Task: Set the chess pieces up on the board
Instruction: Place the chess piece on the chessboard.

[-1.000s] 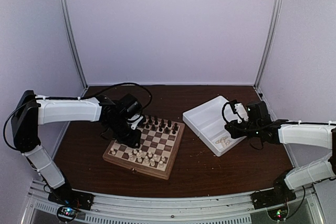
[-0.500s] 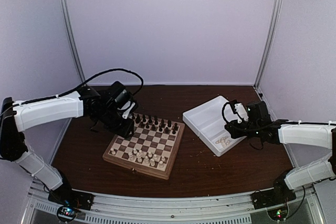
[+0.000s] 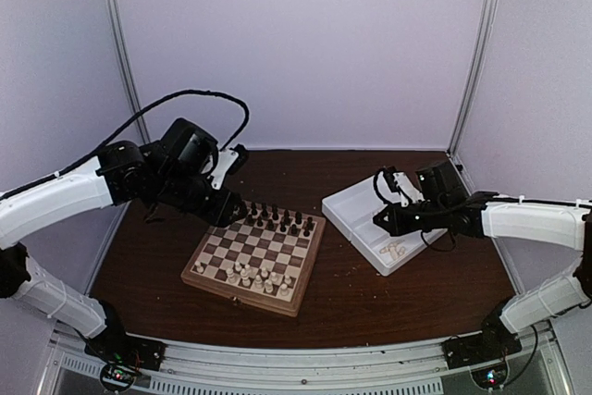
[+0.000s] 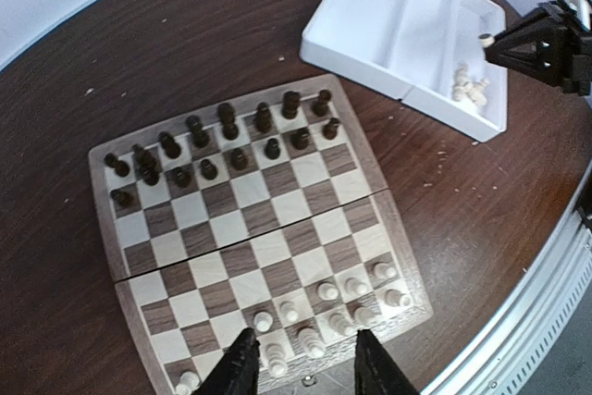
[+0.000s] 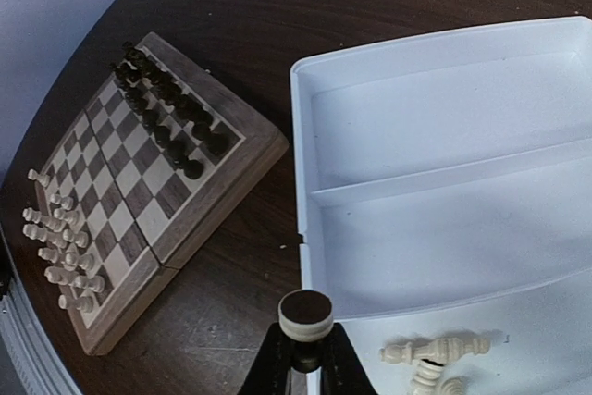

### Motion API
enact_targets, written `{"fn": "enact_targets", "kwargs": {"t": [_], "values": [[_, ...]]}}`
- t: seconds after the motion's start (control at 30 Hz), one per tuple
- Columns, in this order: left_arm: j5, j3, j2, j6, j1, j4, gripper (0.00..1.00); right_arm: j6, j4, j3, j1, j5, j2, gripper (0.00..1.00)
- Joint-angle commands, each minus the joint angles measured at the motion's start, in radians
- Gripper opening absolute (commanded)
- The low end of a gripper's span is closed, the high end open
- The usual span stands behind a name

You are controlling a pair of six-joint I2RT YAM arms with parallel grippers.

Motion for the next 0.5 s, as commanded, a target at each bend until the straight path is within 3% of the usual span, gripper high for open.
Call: {"fn": "enact_targets", "kwargs": {"t": [0.0,0.23,0.47], "values": [[0.036,0.025,0.009,0.06,-0.054,0.177,0.36,0.166,0.039,0.034,0.022,-0.12,-0.008,0.0],[0.188,-0.003,0.103,0.075,-0.068,0.447,0.5,0.391,0.117,0.047,0.036,-0.222,-0.021,0.0],[0.274,-0.004,0.209,0.082,-0.07,0.707,0.57,0.403,0.195,0.049,0.041,-0.413,-0.085,0.0]]}}
